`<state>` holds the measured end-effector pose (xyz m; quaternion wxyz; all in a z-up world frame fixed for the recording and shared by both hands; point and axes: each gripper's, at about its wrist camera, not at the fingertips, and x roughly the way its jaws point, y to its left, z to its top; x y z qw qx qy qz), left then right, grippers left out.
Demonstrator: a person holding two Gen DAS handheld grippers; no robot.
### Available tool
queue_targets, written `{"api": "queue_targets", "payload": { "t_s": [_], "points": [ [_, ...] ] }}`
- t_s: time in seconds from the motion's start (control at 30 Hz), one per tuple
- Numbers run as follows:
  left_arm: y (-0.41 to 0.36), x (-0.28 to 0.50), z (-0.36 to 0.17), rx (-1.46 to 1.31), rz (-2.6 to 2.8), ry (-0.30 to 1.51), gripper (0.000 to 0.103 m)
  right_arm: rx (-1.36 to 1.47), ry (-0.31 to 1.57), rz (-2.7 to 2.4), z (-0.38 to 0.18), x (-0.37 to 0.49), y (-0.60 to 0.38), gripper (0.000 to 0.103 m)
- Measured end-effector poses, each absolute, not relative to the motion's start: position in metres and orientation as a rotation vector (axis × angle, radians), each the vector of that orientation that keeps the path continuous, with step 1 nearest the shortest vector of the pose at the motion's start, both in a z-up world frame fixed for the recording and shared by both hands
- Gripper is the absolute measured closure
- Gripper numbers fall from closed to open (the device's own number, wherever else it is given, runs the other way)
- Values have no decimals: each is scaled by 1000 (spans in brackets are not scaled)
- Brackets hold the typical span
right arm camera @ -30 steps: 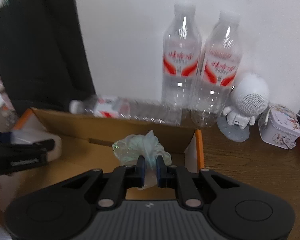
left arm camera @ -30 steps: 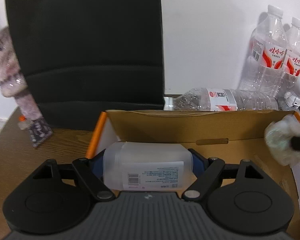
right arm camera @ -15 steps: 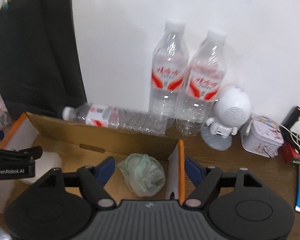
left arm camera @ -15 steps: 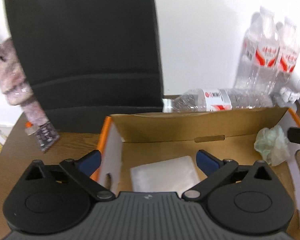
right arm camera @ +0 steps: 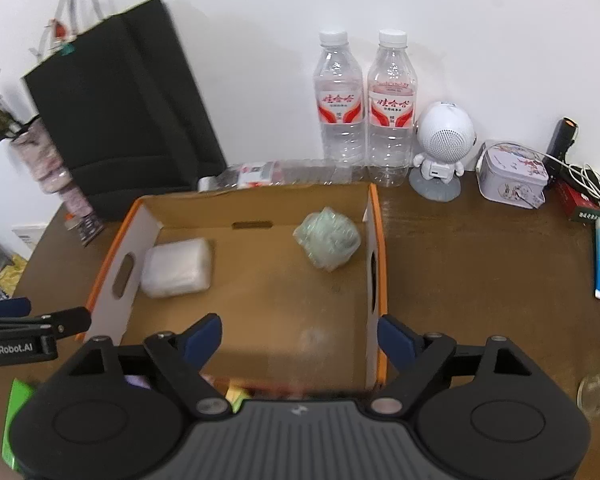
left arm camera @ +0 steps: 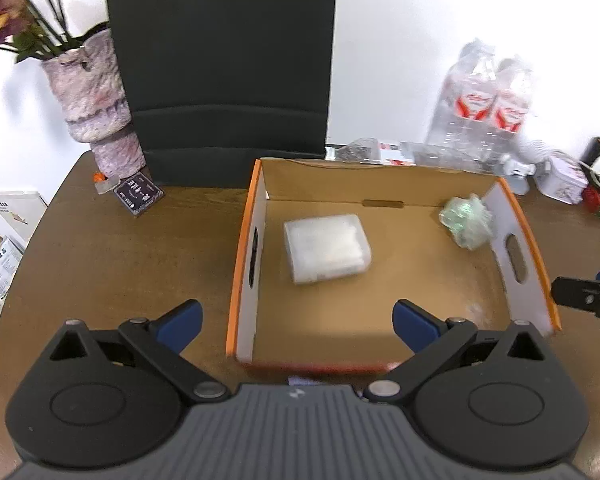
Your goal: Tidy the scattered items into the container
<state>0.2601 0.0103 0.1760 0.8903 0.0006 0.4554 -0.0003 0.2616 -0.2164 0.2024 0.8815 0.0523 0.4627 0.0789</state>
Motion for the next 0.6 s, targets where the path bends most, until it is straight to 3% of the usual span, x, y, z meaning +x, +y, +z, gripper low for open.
{"api": "queue_targets", "payload": {
  "t_s": [0.23,0.3,0.37,0.6],
  "points": [
    [15,129,165,14,68,579,0,103,654,195,192,124,-223,13],
    [16,84,152,1,50,488,0,73,550,211,180,80,-218,0],
    [17,43,129,-8,35,427,0,108,448,213,160,37,-220,0],
    [9,-25,47,77,23,518,0,40,505,191,80,-27,-206,0]
  ]
}}
